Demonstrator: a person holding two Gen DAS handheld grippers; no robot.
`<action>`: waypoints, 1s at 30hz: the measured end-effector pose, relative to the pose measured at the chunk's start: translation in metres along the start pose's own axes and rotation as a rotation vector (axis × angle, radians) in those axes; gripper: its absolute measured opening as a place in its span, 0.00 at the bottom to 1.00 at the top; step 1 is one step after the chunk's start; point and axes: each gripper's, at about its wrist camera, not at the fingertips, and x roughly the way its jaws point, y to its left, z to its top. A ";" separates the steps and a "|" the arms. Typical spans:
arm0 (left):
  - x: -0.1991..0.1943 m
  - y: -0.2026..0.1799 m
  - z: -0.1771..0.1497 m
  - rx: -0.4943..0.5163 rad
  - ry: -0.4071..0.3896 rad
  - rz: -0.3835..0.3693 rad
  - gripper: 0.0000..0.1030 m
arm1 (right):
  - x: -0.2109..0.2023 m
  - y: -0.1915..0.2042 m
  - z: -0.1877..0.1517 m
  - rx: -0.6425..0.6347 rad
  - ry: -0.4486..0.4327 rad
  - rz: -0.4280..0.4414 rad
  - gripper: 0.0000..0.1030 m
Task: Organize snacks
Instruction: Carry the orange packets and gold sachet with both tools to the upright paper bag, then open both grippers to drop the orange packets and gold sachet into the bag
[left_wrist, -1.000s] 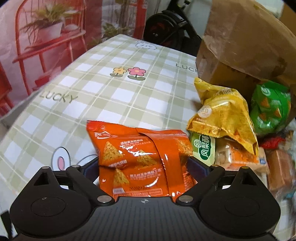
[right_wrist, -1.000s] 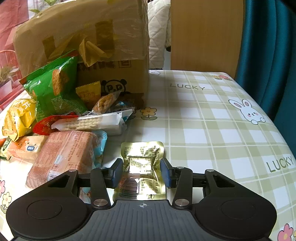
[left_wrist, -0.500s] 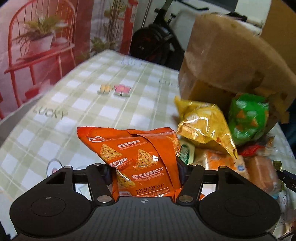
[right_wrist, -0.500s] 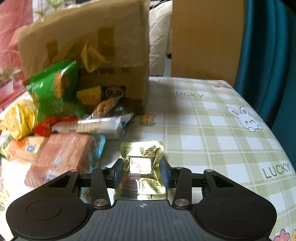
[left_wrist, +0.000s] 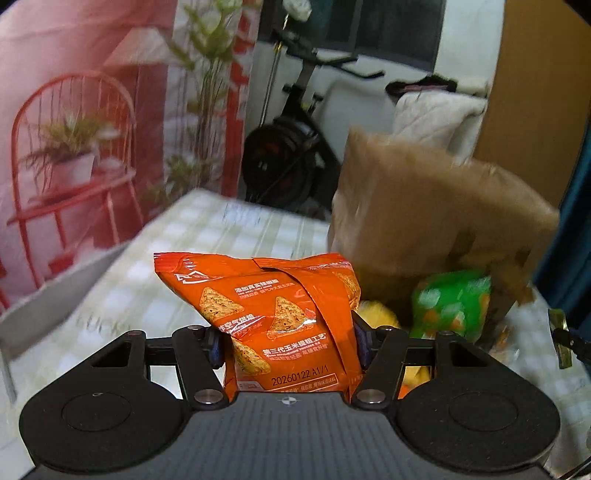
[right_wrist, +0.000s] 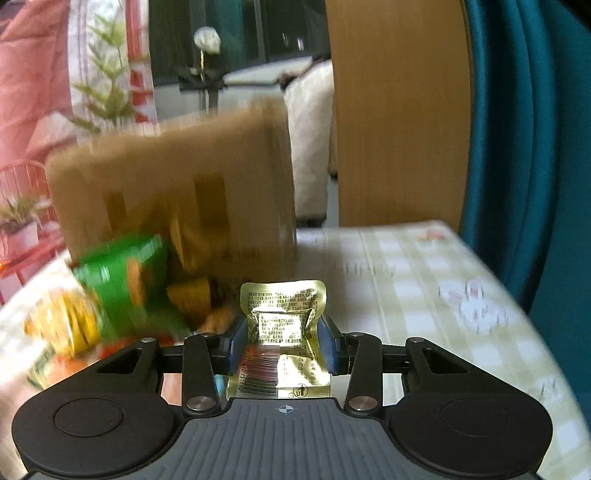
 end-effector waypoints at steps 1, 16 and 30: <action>0.000 -0.002 0.009 0.003 -0.017 -0.006 0.62 | -0.003 0.001 0.010 -0.003 -0.025 0.008 0.37; 0.039 -0.088 0.145 0.048 -0.223 -0.185 0.62 | 0.025 0.037 0.164 -0.082 -0.230 0.114 0.37; 0.127 -0.130 0.175 0.132 -0.103 -0.194 0.63 | 0.117 0.059 0.179 -0.084 -0.058 0.107 0.43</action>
